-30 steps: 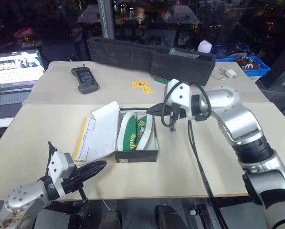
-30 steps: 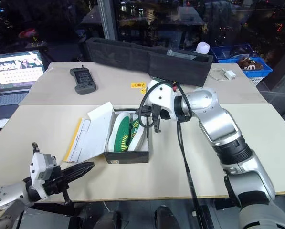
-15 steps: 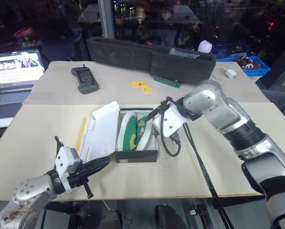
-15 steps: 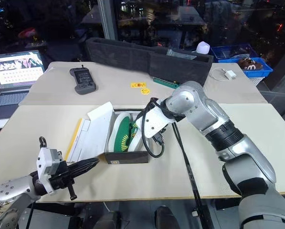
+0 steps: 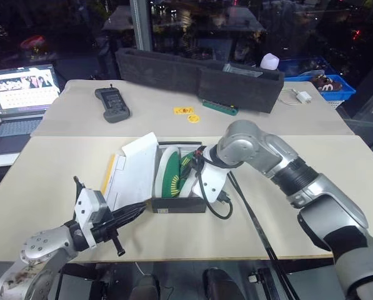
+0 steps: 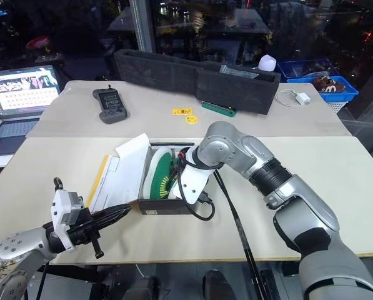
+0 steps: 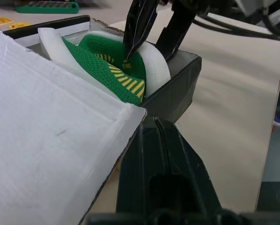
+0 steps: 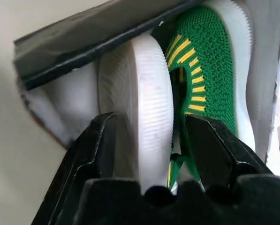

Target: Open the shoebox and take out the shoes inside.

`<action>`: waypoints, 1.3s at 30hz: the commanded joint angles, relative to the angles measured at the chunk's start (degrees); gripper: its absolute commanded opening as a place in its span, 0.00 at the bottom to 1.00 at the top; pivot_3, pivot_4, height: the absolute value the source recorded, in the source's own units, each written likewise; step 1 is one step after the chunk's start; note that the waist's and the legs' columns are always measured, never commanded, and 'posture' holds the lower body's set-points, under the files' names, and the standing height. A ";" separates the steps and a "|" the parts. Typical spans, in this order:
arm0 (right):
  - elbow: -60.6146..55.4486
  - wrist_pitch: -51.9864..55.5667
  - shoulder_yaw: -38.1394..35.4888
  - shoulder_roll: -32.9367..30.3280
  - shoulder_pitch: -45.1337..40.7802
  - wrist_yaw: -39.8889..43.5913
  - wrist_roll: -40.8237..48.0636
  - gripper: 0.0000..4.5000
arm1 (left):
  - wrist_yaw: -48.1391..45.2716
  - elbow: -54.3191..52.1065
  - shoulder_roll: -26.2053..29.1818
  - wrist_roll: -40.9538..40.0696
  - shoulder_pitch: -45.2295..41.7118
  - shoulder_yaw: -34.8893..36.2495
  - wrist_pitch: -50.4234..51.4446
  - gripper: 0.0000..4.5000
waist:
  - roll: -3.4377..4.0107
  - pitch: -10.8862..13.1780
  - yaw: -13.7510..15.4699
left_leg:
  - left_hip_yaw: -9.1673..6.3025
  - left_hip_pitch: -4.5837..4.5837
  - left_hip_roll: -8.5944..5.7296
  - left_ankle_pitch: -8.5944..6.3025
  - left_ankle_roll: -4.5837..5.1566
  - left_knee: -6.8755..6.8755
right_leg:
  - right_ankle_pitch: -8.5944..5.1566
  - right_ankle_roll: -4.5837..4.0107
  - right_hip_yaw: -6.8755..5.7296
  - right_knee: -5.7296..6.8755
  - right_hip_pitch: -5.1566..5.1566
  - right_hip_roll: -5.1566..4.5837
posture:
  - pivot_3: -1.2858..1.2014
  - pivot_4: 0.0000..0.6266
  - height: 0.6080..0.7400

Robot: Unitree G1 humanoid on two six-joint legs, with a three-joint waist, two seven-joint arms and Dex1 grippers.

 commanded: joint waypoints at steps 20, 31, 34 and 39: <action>-1.77 5.28 -10.92 0.67 -2.06 0.97 16.38 0.08 | -2.16 3.09 -0.71 1.63 0.02 -1.20 -3.98 0.00 | 0.02 0.01 0.00 | -0.03 -0.01 0.00 0.00 0.00 0.00 | 0.01 -0.03 0.00 0.02 0.00 0.01 | 0.52 0.24 0.81; 0.57 19.88 -17.28 1.19 -0.58 0.64 23.31 0.08 | -3.19 3.97 -0.57 2.00 0.53 -1.01 -5.00 0.00 | 0.03 0.02 0.05 | -0.02 -0.02 0.00 0.00 0.00 0.00 | 0.01 -0.03 0.00 0.01 -0.01 0.01 | 0.52 0.24 0.81; 0.60 22.80 -18.91 1.46 0.11 -0.25 24.27 0.08 | -3.29 3.84 -0.43 1.95 0.74 -0.84 -4.92 0.00 | 0.03 0.02 0.04 | -0.03 -0.04 0.00 0.00 0.00 0.00 | 0.01 -0.03 0.00 0.01 -0.02 0.01 | 0.52 0.24 0.81; -2.23 31.22 -22.69 2.26 2.60 -2.80 27.80 0.08 | -3.25 3.43 -0.10 1.78 0.81 -0.66 -4.45 0.00 | 0.03 0.02 0.06 | -0.03 -0.04 0.00 0.00 0.00 0.00 | 0.01 -0.03 0.00 0.01 -0.02 0.01 | 0.52 0.24 0.81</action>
